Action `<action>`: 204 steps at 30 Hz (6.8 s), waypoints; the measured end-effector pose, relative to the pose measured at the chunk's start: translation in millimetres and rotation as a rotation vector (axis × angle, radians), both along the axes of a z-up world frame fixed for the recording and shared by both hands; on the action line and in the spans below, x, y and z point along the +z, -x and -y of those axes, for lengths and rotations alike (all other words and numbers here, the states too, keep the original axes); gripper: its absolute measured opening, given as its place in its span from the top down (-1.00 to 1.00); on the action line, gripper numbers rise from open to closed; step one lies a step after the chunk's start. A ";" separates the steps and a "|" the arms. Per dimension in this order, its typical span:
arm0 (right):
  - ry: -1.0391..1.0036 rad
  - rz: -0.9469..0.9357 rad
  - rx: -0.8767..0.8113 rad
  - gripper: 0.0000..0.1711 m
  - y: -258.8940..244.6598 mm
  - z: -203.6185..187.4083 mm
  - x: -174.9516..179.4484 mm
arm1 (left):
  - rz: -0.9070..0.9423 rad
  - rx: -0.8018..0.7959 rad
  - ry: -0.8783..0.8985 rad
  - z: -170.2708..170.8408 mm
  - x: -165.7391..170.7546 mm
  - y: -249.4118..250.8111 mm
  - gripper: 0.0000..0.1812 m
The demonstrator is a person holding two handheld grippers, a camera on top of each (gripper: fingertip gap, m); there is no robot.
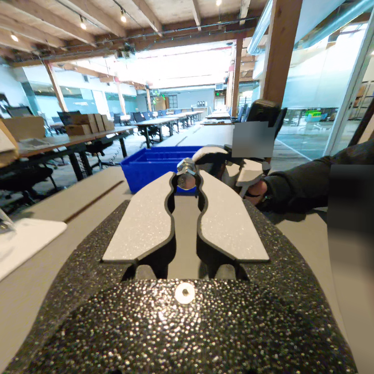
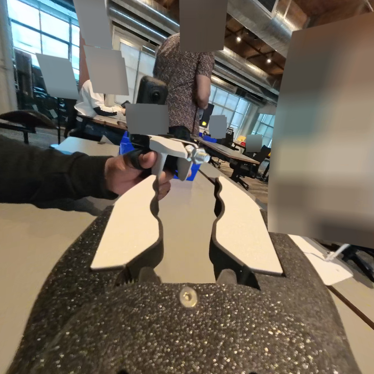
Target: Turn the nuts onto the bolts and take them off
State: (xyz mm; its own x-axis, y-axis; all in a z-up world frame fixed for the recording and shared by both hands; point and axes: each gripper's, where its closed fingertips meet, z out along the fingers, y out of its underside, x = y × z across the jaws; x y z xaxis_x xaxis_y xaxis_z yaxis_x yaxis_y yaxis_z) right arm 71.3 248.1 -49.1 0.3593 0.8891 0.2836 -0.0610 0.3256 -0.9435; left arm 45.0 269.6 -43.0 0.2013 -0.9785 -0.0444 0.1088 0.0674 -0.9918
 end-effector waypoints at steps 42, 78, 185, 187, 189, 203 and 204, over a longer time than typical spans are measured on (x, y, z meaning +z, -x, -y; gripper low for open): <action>-0.218 0.104 -0.069 0.83 -1.8 10.9 -7.1 | -0.103 -0.179 0.130 13.0 -28.2 2.4 0.81; -0.028 -0.052 -0.010 0.77 -10.5 3.1 5.8 | -0.065 0.057 0.065 -11.8 -16.2 16.1 0.81; -0.217 0.526 -0.069 0.89 4.3 30.2 -26.2 | -0.218 -0.262 -0.115 57.2 -24.0 -13.0 0.79; -0.224 0.530 -0.071 0.89 4.5 30.2 -26.7 | -0.225 -0.264 -0.109 57.0 -24.5 -12.7 0.79; -0.227 0.530 -0.073 0.89 4.6 30.1 -26.6 | -0.228 -0.264 -0.107 57.1 -24.3 -12.6 0.79; -0.247 0.539 -0.088 0.89 4.4 29.4 -26.8 | -0.240 -0.273 -0.076 57.1 -27.1 -14.9 0.78; -0.257 0.543 -0.096 0.89 4.2 29.0 -26.7 | -0.236 -0.275 -0.068 56.9 -26.6 -14.8 0.78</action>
State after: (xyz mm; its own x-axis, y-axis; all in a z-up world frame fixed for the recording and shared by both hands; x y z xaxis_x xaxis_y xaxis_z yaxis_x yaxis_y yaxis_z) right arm 67.1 219.2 -75.8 0.1785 0.7387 0.6500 0.4476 0.5274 -0.7222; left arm 59.8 212.7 -69.7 -0.0921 -0.9878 -0.1254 -0.0993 0.1344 -0.9859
